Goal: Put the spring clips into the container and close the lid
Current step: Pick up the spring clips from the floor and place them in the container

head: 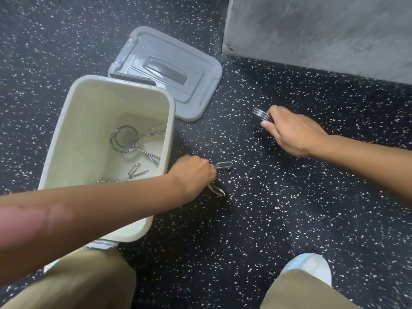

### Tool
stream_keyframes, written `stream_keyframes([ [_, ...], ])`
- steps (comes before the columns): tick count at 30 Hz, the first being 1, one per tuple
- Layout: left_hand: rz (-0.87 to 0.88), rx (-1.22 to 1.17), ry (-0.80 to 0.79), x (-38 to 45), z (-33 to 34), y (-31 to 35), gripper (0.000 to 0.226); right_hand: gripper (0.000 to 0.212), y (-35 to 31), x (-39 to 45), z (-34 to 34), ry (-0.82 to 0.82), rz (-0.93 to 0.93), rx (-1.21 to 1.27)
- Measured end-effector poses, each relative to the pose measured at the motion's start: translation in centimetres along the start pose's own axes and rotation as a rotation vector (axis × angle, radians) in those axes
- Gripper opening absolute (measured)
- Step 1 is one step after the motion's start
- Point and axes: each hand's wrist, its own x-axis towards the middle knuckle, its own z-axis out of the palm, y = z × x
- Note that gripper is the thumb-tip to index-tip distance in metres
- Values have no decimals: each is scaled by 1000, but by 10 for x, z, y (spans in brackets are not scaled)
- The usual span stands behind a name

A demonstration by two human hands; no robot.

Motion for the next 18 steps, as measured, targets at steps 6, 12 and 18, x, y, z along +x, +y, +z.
stream_keyframes([
  [6,7,-75,273,-15,-36,-12,21,25,-14,-5,-8,-13,53,159],
  [12,40,-129,568,-52,-70,-24,21,17,-24,-4,-23,11,28,343],
  [18,-26,-149,605,-97,-67,-48,18,24,-47,-1,-48,131,-18,457],
])
